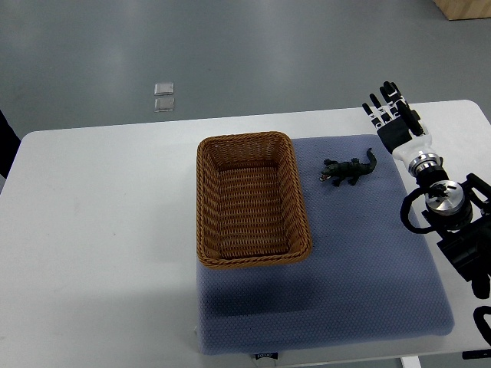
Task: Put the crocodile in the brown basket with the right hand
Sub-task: 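Reach the right hand over the dark green toy crocodile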
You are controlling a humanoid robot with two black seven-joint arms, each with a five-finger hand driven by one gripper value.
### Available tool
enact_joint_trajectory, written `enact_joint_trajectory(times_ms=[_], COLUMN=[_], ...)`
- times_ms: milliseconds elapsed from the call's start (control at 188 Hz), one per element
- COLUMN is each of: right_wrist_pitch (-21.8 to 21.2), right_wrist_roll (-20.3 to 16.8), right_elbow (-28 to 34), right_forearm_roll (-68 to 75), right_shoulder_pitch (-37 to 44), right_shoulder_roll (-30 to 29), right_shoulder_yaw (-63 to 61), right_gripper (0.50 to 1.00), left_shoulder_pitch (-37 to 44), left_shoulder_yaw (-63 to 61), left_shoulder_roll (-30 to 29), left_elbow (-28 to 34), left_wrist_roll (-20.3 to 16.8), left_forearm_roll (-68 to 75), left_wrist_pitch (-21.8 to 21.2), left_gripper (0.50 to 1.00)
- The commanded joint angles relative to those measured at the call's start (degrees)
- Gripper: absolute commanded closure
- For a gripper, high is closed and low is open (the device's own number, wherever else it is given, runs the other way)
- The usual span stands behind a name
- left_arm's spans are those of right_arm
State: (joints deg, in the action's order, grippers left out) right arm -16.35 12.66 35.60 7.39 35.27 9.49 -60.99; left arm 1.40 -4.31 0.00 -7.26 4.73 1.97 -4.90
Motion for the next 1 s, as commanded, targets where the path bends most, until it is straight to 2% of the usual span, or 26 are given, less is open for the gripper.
enact_joint_trajectory(times_ms=[0,282,410,522,709,885,943,996], right_wrist_pitch=[0.0,-0.09,-0.09,-0.18,-2.37,-7.91,-9.58,-11.43], right_wrist_roll=[0.0,0.0,-0.53,-0.53,-0.97,-5.27,-6.42,-8.88], right_elbow=[0.0,0.09,0.17,0.88,2.55,4.04,4.57,4.83], right_forearm_roll=[0.0,-0.35,-6.24,-18.9,-52.91,-77.34,-80.69,-81.65], right_shoulder_pitch=[0.06,0.5,1.56,4.02,11.4,22.73,25.99,28.63], right_shoulder_roll=[0.09,0.61,0.88,2.11,8.08,12.92,13.97,14.68], right_shoulder_yaw=[0.0,0.17,3.34,9.14,22.06,37.52,41.75,44.91], right_gripper=[0.568,0.568,0.57,0.57,0.57,0.57,0.57,0.57], left_shoulder_pitch=[0.0,-0.09,0.0,0.0,0.0,0.0,0.0,0.0], left_shoulder_yaw=[-0.09,0.0,-0.09,-0.09,-0.09,-0.17,-0.17,-0.17], left_shoulder_roll=[0.0,0.0,0.0,0.0,0.0,0.0,0.0,0.0], left_elbow=[0.06,0.06,0.14,0.14,0.14,0.14,0.14,0.14], left_wrist_roll=[0.02,-0.07,-0.07,-0.07,-0.07,-0.07,-0.07,-0.07], left_forearm_roll=[-0.03,-0.03,-0.03,-0.03,-0.03,-0.03,-0.03,-0.03], left_wrist_pitch=[-0.02,-0.02,-0.02,-0.02,-0.02,-0.02,-0.02,-0.02], left_gripper=[0.5,0.5,0.5,0.5,0.5,0.5,0.5,0.5])
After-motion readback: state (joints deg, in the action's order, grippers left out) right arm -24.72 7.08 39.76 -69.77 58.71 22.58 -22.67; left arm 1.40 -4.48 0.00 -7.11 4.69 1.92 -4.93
